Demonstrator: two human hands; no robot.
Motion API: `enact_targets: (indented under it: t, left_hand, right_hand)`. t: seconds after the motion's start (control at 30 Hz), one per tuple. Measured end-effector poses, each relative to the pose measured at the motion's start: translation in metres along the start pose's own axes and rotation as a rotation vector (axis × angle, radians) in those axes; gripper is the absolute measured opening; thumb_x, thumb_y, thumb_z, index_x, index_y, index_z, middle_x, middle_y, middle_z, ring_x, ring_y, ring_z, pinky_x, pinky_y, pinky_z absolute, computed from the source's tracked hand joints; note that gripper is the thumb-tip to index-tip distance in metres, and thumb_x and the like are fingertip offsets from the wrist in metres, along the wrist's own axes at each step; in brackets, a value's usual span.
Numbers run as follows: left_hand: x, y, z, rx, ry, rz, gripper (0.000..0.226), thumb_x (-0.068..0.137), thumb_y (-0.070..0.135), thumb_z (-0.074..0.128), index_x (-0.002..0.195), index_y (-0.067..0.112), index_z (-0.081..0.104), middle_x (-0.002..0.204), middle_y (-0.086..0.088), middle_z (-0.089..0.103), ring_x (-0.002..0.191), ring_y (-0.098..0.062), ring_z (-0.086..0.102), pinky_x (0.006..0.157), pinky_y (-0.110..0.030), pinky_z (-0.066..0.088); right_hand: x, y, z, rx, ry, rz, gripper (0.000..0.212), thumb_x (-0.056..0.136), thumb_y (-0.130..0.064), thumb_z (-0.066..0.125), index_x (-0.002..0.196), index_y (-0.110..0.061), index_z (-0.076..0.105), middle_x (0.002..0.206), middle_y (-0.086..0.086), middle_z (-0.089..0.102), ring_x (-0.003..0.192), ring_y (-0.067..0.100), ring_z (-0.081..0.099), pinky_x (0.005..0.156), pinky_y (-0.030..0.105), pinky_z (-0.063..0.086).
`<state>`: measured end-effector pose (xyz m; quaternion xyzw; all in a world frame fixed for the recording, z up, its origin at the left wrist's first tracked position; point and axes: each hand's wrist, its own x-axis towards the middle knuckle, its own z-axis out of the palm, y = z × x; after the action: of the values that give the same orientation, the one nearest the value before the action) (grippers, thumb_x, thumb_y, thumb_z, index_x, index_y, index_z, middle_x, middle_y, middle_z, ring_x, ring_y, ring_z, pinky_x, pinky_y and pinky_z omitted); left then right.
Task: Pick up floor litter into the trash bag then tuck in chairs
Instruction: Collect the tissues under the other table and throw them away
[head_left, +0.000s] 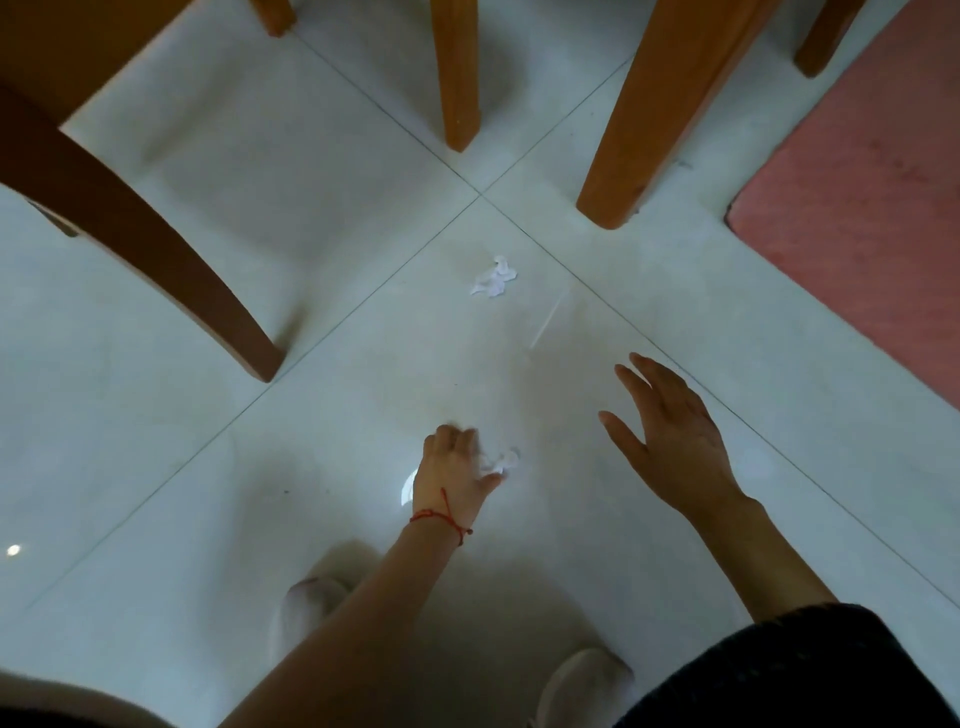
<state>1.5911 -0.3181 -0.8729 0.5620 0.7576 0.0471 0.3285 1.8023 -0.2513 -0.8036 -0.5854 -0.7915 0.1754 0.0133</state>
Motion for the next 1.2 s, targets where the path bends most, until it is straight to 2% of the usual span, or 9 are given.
enact_targets:
  t: [0.17, 0.37, 0.43, 0.53, 0.63, 0.73, 0.8, 1.0, 1.2]
  left_hand:
    - [0.001, -0.003, 0.011, -0.018, 0.032, -0.033, 0.025, 0.085, 0.025, 0.052, 0.103, 0.01, 0.061, 0.108, -0.006, 0.056, 0.1, -0.021, 0.053, 0.081, -0.019, 0.036]
    - [-0.001, 0.001, 0.0, -0.474, 0.11, -0.33, 0.01, 0.076, 0.007, 0.063, 0.067, 0.01, 0.066, 0.063, -0.002, 0.058, 0.054, -0.005, 0.052, 0.051, -0.002, 0.035]
    - [-0.001, 0.0, -0.002, -0.645, 0.128, -0.443, 0.01, 0.074, 0.004, 0.065, 0.068, 0.012, 0.067, 0.06, 0.001, 0.059, 0.062, -0.014, 0.057, 0.051, 0.0, 0.037]
    - [0.001, -0.001, -0.004, -0.775, 0.17, -0.569, 0.006, 0.072, 0.006, 0.069, 0.073, 0.012, 0.07, 0.069, -0.001, 0.066, 0.069, -0.018, 0.063, 0.065, -0.016, 0.048]
    - [0.005, 0.002, -0.013, -0.92, 0.225, -0.585, 0.008, 0.072, 0.001, 0.071, 0.08, 0.003, 0.071, 0.065, -0.001, 0.065, 0.056, -0.008, 0.061, 0.06, -0.019, 0.047]
    - [0.011, 0.006, -0.029, -1.079, 0.295, -0.557, 0.011, 0.074, -0.008, 0.068, 0.084, -0.005, 0.068, 0.06, -0.002, 0.063, 0.042, 0.004, 0.056, 0.049, -0.01, 0.046]
    - [0.015, 0.007, -0.04, -1.149, 0.339, -0.539, 0.014, 0.075, -0.01, 0.066, 0.088, -0.006, 0.066, 0.048, 0.007, 0.063, 0.041, 0.005, 0.056, 0.045, -0.007, 0.044]
    - [0.026, 0.001, -0.065, -1.225, 0.432, -0.519, 0.014, 0.076, -0.008, 0.065, 0.088, -0.002, 0.067, 0.043, 0.015, 0.062, 0.042, 0.004, 0.057, 0.045, -0.007, 0.045]
    - [0.03, -0.016, -0.067, -1.227, 0.488, -0.547, 0.014, 0.075, -0.004, 0.068, 0.089, 0.0, 0.069, 0.048, 0.016, 0.065, 0.049, 0.005, 0.06, 0.05, -0.007, 0.046]
  right_hand:
    - [-0.002, -0.002, 0.011, 0.031, -0.002, -0.03, 0.065, 0.092, -0.054, 0.023, 0.128, -0.007, 0.048, 0.137, 0.016, 0.048, 0.123, 0.033, 0.049, 0.096, 0.046, 0.041]
    - [0.002, -0.001, 0.019, 0.086, -0.008, -0.017, 0.062, 0.089, -0.052, 0.031, 0.13, -0.008, 0.047, 0.14, 0.013, 0.045, 0.127, 0.03, 0.045, 0.099, 0.043, 0.038]
    - [0.008, -0.003, 0.019, 0.128, -0.003, -0.012, 0.062, 0.089, -0.052, 0.034, 0.133, -0.01, 0.044, 0.143, 0.011, 0.041, 0.131, 0.027, 0.039, 0.102, 0.041, 0.035]
    - [0.02, -0.01, 0.018, 0.202, -0.007, -0.001, 0.054, 0.092, -0.042, 0.045, 0.136, -0.011, 0.04, 0.147, 0.008, 0.036, 0.136, 0.023, 0.032, 0.107, 0.041, 0.031]
    - [0.039, -0.021, 0.016, 0.262, 0.002, -0.001, 0.052, 0.092, -0.037, 0.047, 0.137, -0.013, 0.038, 0.148, 0.005, 0.034, 0.136, 0.02, 0.03, 0.106, 0.037, 0.031]
    - [0.064, -0.031, 0.021, 0.307, -0.022, -0.009, 0.052, 0.092, -0.036, 0.047, 0.138, -0.014, 0.036, 0.148, 0.004, 0.034, 0.136, 0.018, 0.03, 0.106, 0.034, 0.031]
    - [0.083, -0.037, 0.028, 0.332, -0.012, -0.024, 0.053, 0.091, -0.036, 0.049, 0.137, -0.013, 0.038, 0.146, 0.007, 0.037, 0.134, 0.021, 0.033, 0.105, 0.036, 0.034]
    - [0.142, -0.051, 0.049, 0.339, 0.001, -0.08, 0.052, 0.09, -0.03, 0.055, 0.135, -0.01, 0.04, 0.142, 0.01, 0.042, 0.131, 0.024, 0.037, 0.101, 0.037, 0.039]
    - [0.188, -0.062, 0.065, 0.332, -0.042, -0.07, 0.055, 0.09, -0.03, 0.055, 0.139, -0.014, 0.036, 0.149, 0.006, 0.033, 0.137, 0.02, 0.026, 0.108, 0.038, 0.031]
